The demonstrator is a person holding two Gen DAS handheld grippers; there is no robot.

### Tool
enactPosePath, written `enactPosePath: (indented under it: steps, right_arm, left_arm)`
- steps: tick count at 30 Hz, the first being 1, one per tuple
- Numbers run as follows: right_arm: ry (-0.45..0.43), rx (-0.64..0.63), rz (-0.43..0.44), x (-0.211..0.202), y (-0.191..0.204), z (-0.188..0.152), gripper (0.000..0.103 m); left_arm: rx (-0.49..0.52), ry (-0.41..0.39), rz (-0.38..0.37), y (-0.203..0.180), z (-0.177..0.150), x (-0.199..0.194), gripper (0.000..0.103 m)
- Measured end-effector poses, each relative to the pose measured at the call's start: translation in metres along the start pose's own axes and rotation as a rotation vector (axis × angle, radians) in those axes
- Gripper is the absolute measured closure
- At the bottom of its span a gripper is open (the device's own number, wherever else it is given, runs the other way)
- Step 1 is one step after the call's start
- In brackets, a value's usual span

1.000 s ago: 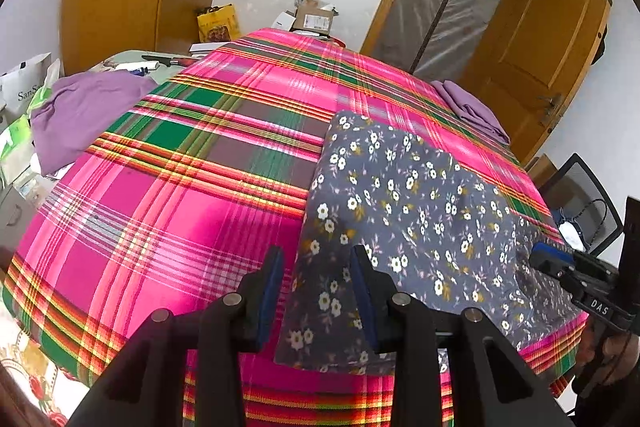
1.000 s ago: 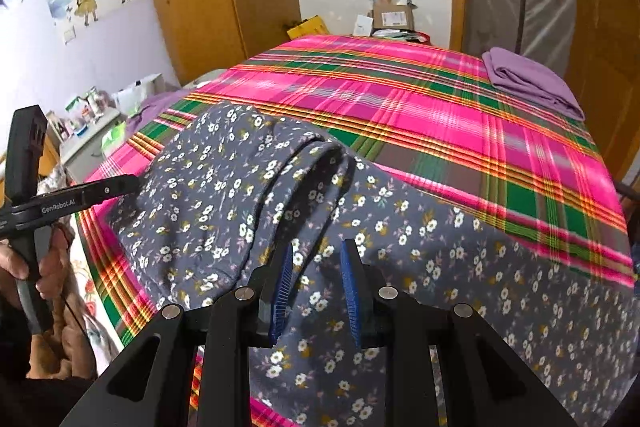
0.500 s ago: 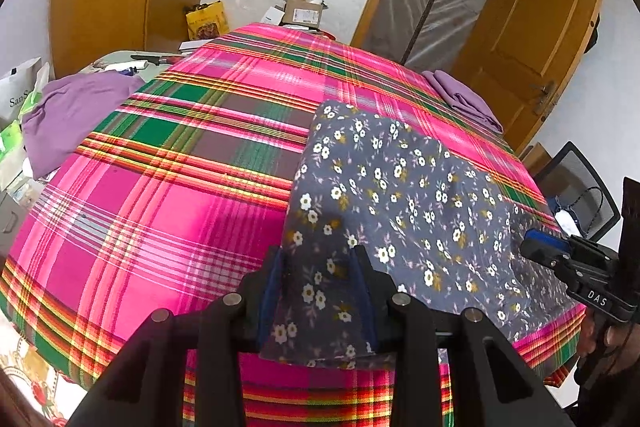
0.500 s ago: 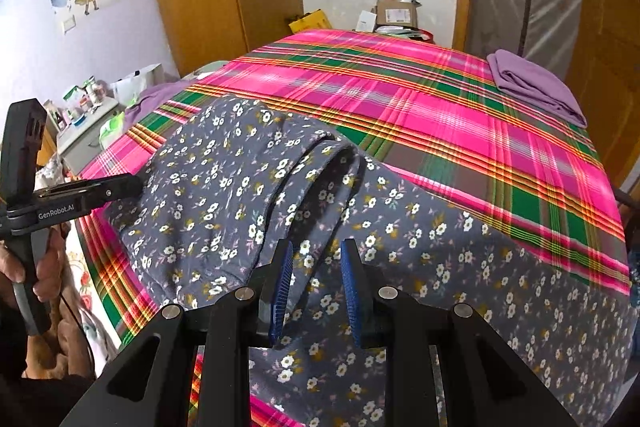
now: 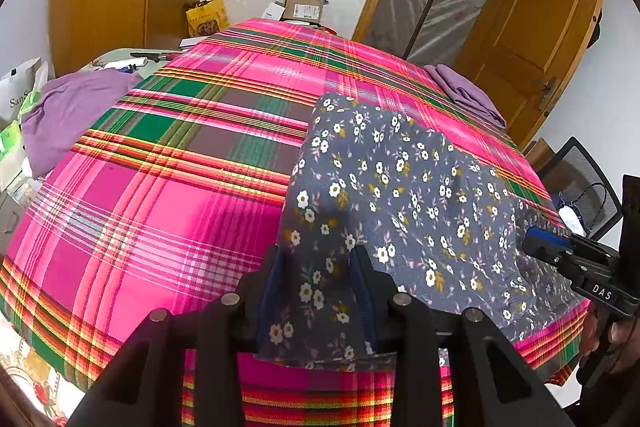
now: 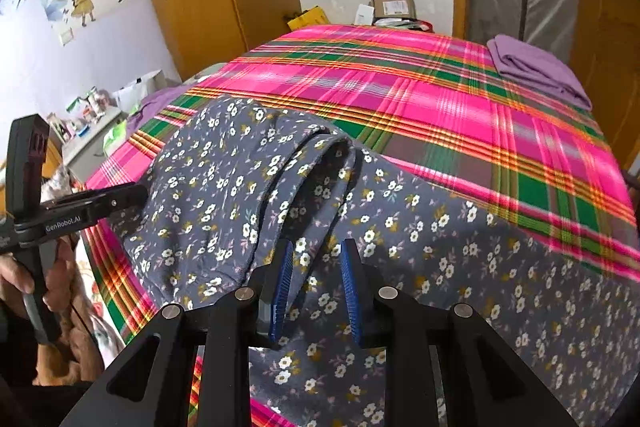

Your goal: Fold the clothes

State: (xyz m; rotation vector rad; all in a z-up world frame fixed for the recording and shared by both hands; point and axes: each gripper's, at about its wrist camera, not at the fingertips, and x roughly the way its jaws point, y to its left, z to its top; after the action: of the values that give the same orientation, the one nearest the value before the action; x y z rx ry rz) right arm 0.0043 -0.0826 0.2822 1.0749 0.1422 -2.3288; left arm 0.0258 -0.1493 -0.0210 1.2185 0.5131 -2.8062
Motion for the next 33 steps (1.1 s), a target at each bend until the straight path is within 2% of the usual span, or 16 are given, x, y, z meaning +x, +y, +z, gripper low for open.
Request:
enactPosePath:
  steps: [5,20,22,23,24,29,31,32,33]
  right_arm:
    - [-0.001,0.027,0.046,0.002,-0.004,0.000,0.077]
    - [0.000,0.206,0.304,0.025,-0.026,0.006,0.077]
    - [0.009,0.207,0.323,0.029,-0.025,0.006,0.072]
    - [0.015,0.208,0.331,0.030,-0.023,0.006,0.058]
    - [0.020,0.208,0.341,0.032,-0.022,0.006,0.055]
    - [0.022,0.158,0.397,0.031,-0.011,0.007,0.054]
    - [0.031,0.115,0.390,0.031,-0.003,0.007,0.056]
    - [0.036,0.098,0.382,0.032,0.000,0.006,0.063]
    - [0.039,0.091,0.376,0.032,0.001,0.005,0.083]
  left_arm:
    - [-0.014,-0.001,-0.020,0.003,0.000,-0.003,0.068]
    - [-0.103,0.023,-0.112,0.026,-0.004,-0.002,0.063]
    - [-0.103,0.023,-0.116,0.026,-0.004,-0.002,0.063]
    - [-0.100,0.023,-0.115,0.026,-0.004,-0.002,0.063]
    - [-0.099,0.025,-0.118,0.026,-0.004,-0.002,0.063]
    - [-0.117,0.038,-0.153,0.028,-0.006,-0.003,0.063]
    - [-0.111,0.035,-0.153,0.027,-0.007,-0.004,0.069]
    - [-0.109,0.033,-0.151,0.027,-0.007,-0.004,0.082]
    - [-0.112,0.032,-0.159,0.028,-0.007,-0.004,0.091]
